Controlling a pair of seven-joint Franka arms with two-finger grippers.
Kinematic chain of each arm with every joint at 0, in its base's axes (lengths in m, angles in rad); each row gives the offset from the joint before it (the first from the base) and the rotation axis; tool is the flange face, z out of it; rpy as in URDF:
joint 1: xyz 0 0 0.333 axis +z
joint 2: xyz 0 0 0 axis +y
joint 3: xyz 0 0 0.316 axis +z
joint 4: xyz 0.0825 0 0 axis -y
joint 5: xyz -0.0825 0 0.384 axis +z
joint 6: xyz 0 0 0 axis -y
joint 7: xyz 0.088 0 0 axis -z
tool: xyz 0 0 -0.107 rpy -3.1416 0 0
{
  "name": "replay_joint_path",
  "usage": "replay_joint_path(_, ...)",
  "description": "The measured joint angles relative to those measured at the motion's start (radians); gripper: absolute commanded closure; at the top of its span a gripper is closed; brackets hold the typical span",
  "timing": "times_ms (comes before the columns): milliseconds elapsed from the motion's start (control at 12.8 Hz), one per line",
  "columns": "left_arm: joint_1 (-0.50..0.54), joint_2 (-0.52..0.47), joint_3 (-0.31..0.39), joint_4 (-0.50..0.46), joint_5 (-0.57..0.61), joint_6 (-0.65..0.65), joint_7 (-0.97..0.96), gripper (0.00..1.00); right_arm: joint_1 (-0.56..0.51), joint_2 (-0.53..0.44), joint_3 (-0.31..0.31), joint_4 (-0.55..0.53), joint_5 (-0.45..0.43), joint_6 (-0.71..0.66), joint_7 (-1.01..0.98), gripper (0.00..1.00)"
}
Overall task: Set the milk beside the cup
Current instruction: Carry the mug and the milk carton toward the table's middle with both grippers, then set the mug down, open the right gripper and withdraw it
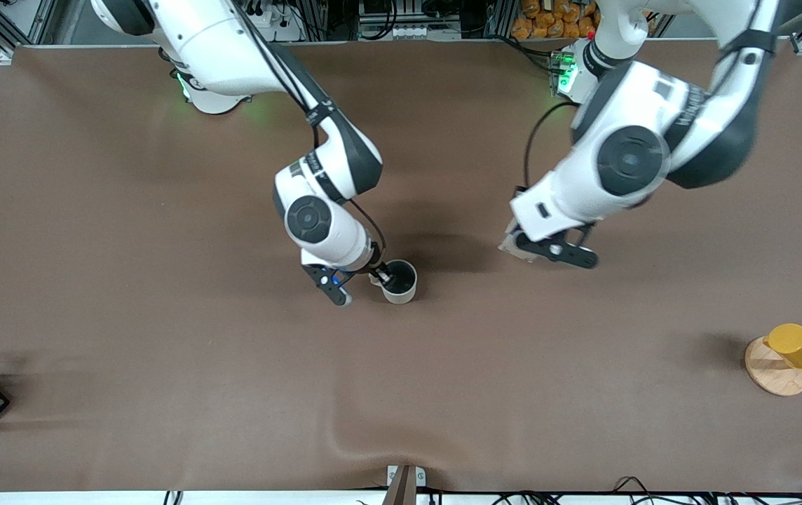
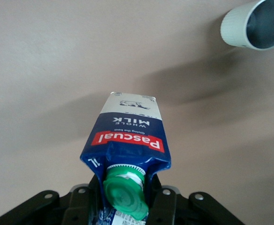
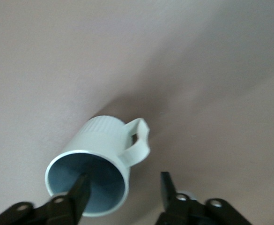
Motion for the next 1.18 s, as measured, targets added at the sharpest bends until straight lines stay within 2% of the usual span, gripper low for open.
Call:
replay_joint_path(235,-0.104,0.028,0.0,0.027,0.0,0.001,-0.1,0.6,-0.096,-0.013,-0.003,0.112,0.0,-0.222,-0.069,0.0)
replay_joint_path(549,-0.236,0.125,0.002,0.094,0.0,0.025,-0.3,0.6,-0.232,-0.068,-0.01,0.151,-0.011,-0.407,-0.301,0.0)
replay_joint_path(863,-0.297,0.19,0.004,0.13,0.0,0.127,-0.493,0.6,-0.375,-0.118,-0.013,0.149,-0.138,-0.5,-0.574,0.0)
replay_joint_path(1176,-0.338,0.231,0.005,0.132,0.0,0.206,-0.58,0.59,-0.508,-0.118,-0.017,0.138,-0.182,-0.532,-0.875,0.0)
